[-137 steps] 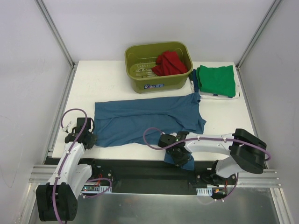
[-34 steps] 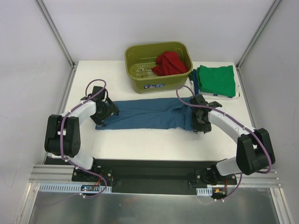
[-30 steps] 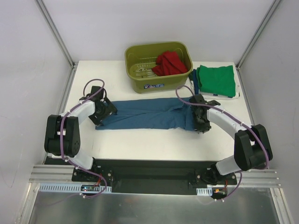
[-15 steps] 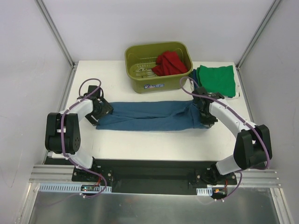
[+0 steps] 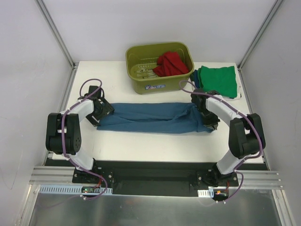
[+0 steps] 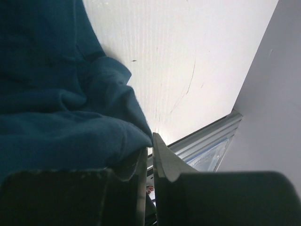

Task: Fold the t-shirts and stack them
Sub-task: Fold the other side of the tshirt into a rectangle

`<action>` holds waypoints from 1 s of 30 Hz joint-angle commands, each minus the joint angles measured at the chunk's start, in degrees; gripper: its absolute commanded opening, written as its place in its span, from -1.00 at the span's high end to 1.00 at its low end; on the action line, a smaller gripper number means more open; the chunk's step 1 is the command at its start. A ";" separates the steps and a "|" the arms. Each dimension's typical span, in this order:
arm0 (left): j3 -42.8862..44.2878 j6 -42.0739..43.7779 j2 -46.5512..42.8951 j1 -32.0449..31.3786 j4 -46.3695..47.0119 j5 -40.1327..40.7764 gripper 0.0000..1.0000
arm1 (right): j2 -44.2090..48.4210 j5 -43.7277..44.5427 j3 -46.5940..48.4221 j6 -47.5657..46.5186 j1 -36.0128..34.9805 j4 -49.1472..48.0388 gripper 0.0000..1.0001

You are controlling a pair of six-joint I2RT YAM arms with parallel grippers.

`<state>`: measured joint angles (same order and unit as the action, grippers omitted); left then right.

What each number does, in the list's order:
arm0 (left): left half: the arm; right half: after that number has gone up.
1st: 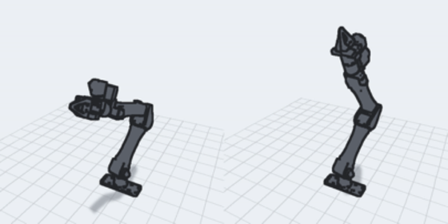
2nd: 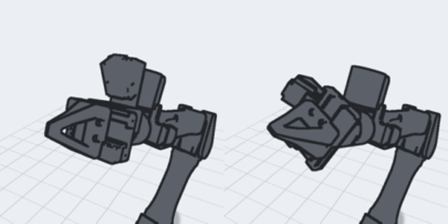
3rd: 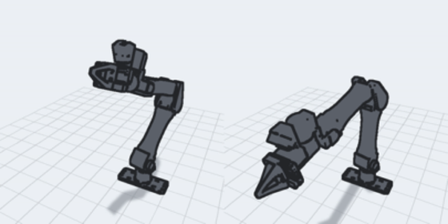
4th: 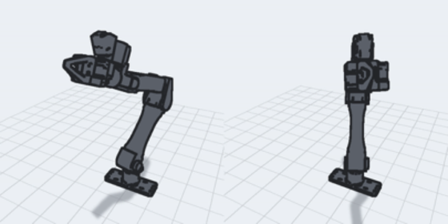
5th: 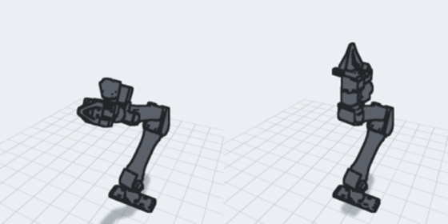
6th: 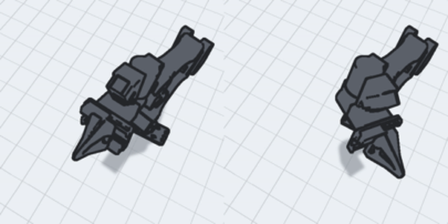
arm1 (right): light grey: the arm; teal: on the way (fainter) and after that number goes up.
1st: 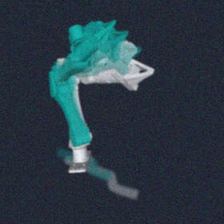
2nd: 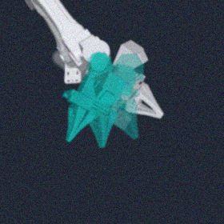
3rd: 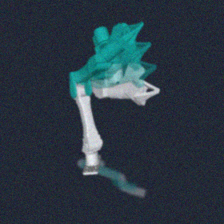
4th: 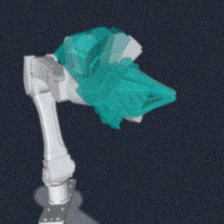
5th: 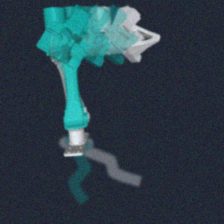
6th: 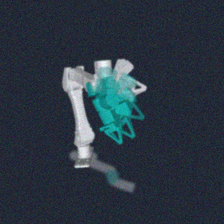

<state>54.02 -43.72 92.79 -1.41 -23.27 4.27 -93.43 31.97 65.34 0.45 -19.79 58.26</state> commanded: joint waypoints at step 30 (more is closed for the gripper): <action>2.67 1.54 -12.21 -4.65 -0.99 -7.17 -0.99 | 22.78 -53.61 -3.82 5.35 1.95 -25.30 -0.93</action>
<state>54.24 -42.48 81.06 -2.55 -23.38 -0.80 -63.94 -17.26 58.48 4.62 -16.38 38.20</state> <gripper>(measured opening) 0.993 0.967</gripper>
